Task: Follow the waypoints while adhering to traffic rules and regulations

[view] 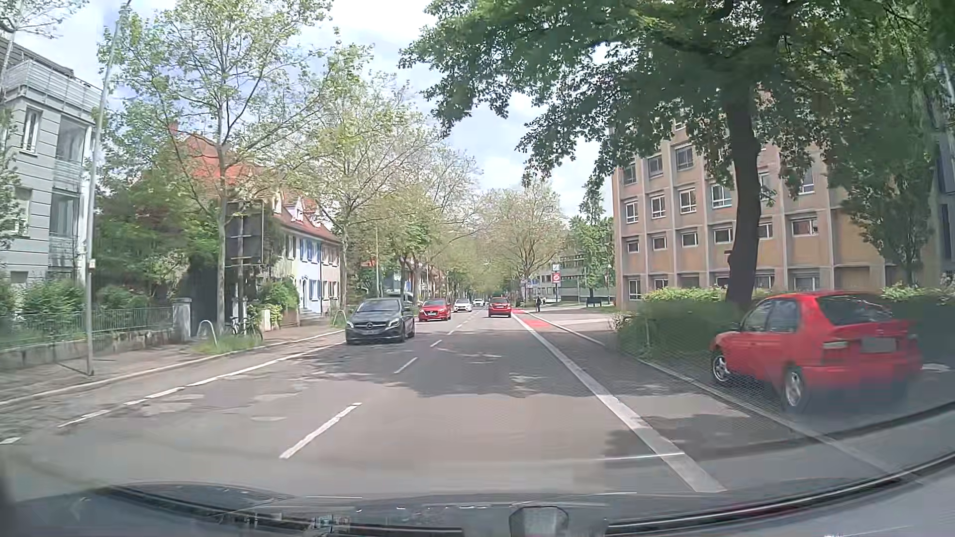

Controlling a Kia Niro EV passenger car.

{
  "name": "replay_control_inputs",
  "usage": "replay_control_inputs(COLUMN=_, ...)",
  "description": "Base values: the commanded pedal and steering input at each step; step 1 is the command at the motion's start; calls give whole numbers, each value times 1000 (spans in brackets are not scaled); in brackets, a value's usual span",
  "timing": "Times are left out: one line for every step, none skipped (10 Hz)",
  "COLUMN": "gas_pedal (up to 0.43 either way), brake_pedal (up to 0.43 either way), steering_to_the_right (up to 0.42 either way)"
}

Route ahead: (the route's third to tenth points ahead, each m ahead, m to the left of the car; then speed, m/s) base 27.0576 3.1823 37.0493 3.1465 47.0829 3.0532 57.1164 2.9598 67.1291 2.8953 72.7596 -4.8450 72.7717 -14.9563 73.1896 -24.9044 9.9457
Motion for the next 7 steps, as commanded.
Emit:
replay_control_inputs(gas_pedal=47, brake_pedal=0, steering_to_the_right=0)
replay_control_inputs(gas_pedal=47, brake_pedal=0, steering_to_the_right=0)
replay_control_inputs(gas_pedal=59, brake_pedal=0, steering_to_the_right=0)
replay_control_inputs(gas_pedal=67, brake_pedal=0, steering_to_the_right=2)
replay_control_inputs(gas_pedal=67, brake_pedal=0, steering_to_the_right=2)
replay_control_inputs(gas_pedal=67, brake_pedal=0, steering_to_the_right=2)
replay_control_inputs(gas_pedal=79, brake_pedal=0, steering_to_the_right=2)
